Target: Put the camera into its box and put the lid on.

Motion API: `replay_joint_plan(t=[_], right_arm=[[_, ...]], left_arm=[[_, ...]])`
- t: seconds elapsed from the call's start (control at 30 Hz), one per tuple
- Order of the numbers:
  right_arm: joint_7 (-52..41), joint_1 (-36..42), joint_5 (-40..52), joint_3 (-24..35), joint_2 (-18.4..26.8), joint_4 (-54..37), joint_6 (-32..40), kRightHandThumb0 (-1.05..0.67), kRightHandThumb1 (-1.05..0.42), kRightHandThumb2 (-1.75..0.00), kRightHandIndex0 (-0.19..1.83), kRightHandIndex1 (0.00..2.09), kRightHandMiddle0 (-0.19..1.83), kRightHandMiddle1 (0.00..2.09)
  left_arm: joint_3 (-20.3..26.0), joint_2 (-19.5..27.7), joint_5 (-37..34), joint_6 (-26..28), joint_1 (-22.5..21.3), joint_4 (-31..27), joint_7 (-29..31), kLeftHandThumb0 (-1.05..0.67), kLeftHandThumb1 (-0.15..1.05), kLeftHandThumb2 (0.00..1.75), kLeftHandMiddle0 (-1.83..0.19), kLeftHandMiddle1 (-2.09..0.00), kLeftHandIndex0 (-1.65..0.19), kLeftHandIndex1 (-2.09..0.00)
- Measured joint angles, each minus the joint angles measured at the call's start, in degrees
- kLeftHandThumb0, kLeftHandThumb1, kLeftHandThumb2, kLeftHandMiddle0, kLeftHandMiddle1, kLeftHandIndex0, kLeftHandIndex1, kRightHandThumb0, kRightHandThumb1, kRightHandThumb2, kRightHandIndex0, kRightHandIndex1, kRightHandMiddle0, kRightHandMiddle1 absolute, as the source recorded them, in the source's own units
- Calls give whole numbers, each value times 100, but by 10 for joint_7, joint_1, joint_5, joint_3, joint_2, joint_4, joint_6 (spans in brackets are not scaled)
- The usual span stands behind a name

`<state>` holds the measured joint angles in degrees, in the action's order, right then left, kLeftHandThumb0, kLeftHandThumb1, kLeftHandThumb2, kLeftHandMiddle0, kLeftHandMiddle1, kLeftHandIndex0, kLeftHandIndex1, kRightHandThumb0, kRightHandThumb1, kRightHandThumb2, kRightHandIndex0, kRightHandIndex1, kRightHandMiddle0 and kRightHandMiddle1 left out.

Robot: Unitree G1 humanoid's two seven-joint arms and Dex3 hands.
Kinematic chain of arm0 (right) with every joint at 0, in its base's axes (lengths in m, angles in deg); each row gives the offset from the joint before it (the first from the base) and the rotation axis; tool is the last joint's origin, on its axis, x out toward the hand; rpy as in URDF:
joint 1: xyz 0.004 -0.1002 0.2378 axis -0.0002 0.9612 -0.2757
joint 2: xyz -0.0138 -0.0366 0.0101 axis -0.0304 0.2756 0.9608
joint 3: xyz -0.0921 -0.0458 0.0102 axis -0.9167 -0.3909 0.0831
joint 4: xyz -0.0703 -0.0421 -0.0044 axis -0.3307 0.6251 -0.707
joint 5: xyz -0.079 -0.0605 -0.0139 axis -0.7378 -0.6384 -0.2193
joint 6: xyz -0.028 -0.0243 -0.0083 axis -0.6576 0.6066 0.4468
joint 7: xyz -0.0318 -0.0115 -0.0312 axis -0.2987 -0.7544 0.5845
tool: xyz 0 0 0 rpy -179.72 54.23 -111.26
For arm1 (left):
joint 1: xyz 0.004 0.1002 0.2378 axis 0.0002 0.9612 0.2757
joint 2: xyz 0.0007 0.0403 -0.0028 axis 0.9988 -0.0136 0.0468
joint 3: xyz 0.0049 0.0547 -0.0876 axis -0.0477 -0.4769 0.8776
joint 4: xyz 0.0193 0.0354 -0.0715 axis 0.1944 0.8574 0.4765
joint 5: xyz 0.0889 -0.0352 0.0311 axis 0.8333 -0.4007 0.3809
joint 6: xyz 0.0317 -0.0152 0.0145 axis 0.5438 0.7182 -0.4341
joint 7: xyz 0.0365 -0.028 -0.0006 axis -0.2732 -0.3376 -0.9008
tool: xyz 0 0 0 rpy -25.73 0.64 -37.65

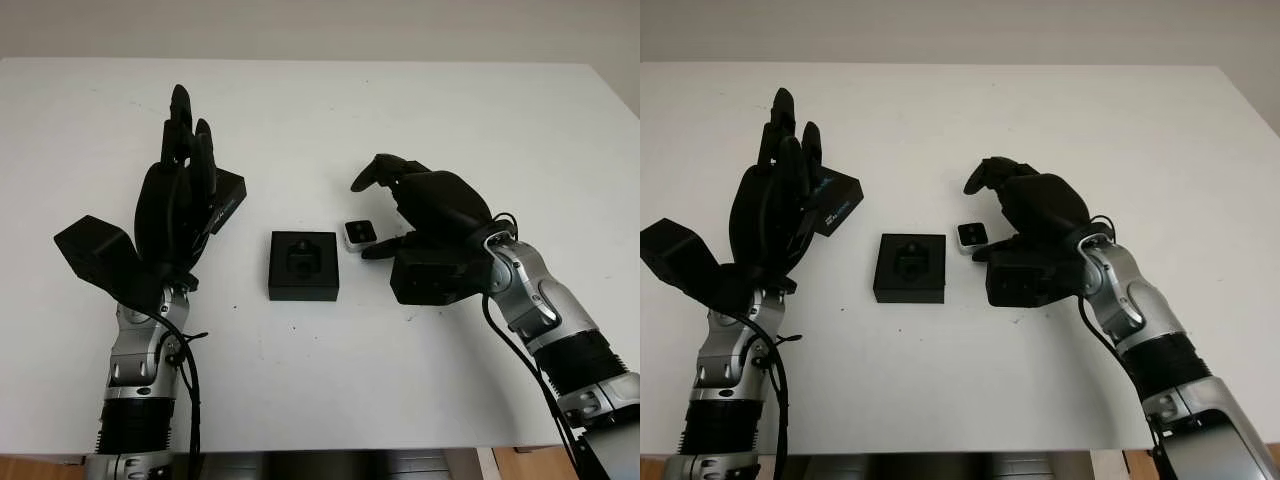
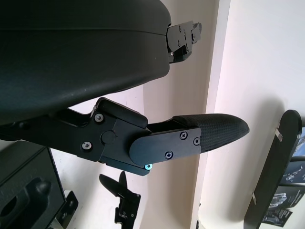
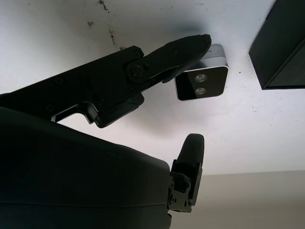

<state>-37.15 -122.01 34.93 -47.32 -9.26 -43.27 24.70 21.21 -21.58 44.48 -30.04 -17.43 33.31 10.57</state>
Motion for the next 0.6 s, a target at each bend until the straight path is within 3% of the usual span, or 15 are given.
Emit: replay_joint_plan(t=[0.6], right_arm=[[-1,-6,-5,-4,-2,38,-18,-66,-92,-5,15,8,-4,135]], left_arm=[[1,0,0,0,0,0,-1,-79,105,56,19,0,19,0]])
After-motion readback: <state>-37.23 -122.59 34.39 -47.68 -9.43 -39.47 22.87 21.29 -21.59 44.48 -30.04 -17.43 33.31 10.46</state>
